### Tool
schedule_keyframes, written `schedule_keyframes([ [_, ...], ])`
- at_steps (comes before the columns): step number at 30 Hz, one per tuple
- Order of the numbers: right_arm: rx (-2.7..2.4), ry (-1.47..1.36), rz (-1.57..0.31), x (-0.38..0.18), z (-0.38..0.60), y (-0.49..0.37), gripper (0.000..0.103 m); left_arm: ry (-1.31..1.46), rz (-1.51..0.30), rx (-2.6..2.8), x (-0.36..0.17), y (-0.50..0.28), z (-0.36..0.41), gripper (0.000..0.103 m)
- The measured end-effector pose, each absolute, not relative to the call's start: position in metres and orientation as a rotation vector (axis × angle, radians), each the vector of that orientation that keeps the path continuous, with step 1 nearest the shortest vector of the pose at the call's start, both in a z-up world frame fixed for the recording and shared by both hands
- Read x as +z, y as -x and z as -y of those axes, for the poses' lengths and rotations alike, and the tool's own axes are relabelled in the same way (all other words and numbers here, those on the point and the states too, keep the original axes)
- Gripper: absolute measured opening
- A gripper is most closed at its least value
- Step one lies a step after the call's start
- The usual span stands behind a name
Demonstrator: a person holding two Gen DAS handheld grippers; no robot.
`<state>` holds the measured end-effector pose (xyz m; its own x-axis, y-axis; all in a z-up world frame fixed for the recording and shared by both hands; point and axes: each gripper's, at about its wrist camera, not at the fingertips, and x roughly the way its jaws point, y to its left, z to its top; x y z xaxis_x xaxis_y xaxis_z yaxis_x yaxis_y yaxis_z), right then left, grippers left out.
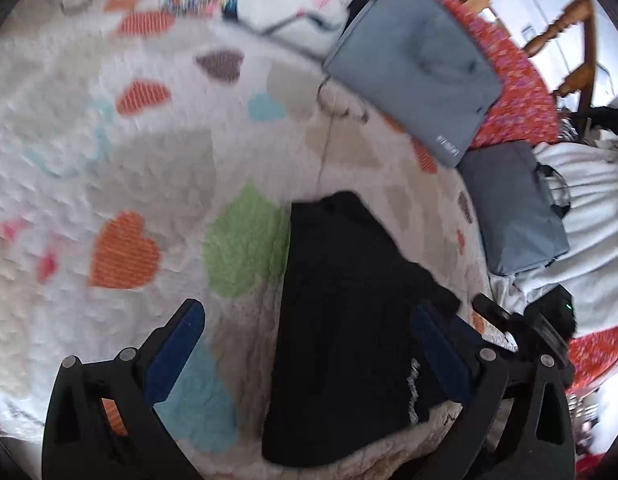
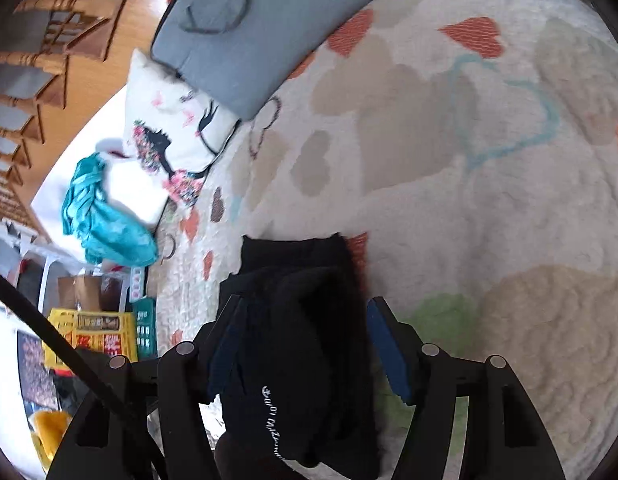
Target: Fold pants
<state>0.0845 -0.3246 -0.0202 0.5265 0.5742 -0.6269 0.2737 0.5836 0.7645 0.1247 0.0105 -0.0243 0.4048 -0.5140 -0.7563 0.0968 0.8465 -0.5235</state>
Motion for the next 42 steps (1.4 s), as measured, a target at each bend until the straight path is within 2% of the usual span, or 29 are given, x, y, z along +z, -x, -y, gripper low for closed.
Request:
schedule_keyframes([
  [9,0.214,-0.951,-1.128,-0.045,0.297,-0.109,0.068,0.364,-1.182,-0.509,-0.065,-0.159,0.023,0.102],
  [11,0.220,-0.946,-1.165,-0.050,0.288,-0.118,0.061,0.321,-1.181,-0.510,-0.068,-0.160,0.031,0.102],
  [12,0.222,-0.936,-1.179,-0.049,0.284,-0.122,0.055,0.305,-1.186,-0.524,-0.066,-0.160,0.033,0.093],
  [13,0.227,-0.927,-1.191,-0.047,0.282,-0.126,0.052,0.310,-1.188,-0.549,-0.064,-0.159,0.034,0.064],
  [14,0.235,-0.918,-1.198,-0.045,0.280,-0.128,0.046,0.339,-1.204,-0.599,-0.061,-0.159,0.035,0.057],
  [16,0.256,-0.911,-1.196,-0.037,0.277,-0.134,0.039,0.328,-1.206,-0.585,-0.054,-0.160,0.034,0.053],
  [20,0.305,-0.928,-1.140,-0.020,0.277,-0.146,0.033,0.352,-1.205,-0.569,-0.044,-0.167,0.028,0.051],
  [30,0.301,-0.954,-1.023,-0.012,0.292,-0.195,0.033,0.371,-1.141,-0.531,-0.015,-0.228,0.040,0.051],
  [42,0.292,-0.952,-1.010,-0.020,0.296,-0.221,0.033,0.243,-1.118,-0.473,-0.010,-0.251,0.058,0.051],
])
